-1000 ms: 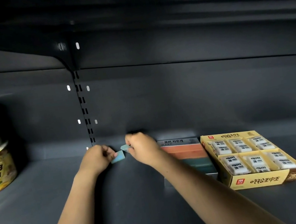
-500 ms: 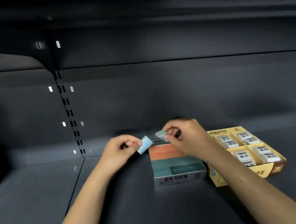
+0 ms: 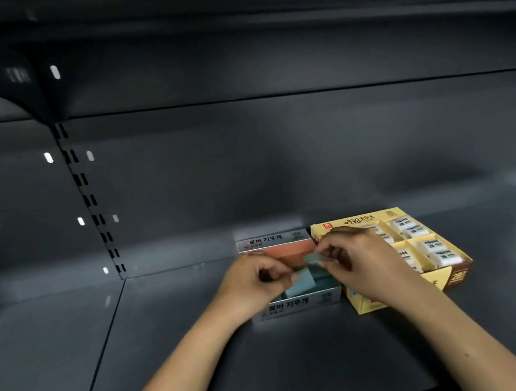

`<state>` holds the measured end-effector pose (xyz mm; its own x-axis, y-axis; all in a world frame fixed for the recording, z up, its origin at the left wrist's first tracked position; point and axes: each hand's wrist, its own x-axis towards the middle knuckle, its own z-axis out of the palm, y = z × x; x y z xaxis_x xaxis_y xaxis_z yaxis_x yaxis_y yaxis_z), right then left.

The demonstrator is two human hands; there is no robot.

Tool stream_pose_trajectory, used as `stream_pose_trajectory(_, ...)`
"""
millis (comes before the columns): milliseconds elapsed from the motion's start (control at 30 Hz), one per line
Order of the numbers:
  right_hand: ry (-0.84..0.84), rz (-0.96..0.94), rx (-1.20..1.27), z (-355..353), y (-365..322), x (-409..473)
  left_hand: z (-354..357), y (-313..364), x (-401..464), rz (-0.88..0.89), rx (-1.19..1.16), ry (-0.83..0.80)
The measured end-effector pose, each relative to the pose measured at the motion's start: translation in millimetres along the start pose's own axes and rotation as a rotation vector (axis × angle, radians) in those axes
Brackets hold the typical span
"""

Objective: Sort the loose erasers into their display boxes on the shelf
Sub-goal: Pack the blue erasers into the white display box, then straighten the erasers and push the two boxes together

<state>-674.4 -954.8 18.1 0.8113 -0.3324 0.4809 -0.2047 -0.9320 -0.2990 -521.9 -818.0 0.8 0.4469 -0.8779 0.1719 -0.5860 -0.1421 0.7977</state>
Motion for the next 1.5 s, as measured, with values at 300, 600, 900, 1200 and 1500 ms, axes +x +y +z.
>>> stream_pose_trajectory(300,-0.03,-0.033,-0.1,4.1,-8.1,-4.7,2.1,-4.0,0.9,0.049,0.182,0.036)
stream_pose_trajectory(600,-0.026,-0.112,-0.177,2.2,-13.1,-9.6,-1.7,0.6,-0.8,0.041,0.261,0.015)
stream_pose_trajectory(900,-0.128,-0.145,-0.226,4.1,-14.4,-10.5,-9.0,4.4,-4.6,0.018,0.381,0.01)
stream_pose_trajectory(1200,-0.167,-0.067,-0.12,9.5,0.1,-7.7,-14.0,2.9,-8.2,0.009,0.35,-0.028)
stream_pose_trajectory(1500,-0.215,-0.019,-0.071,9.4,-4.0,0.8,-14.3,-4.2,-6.7,0.068,0.33,-0.01)
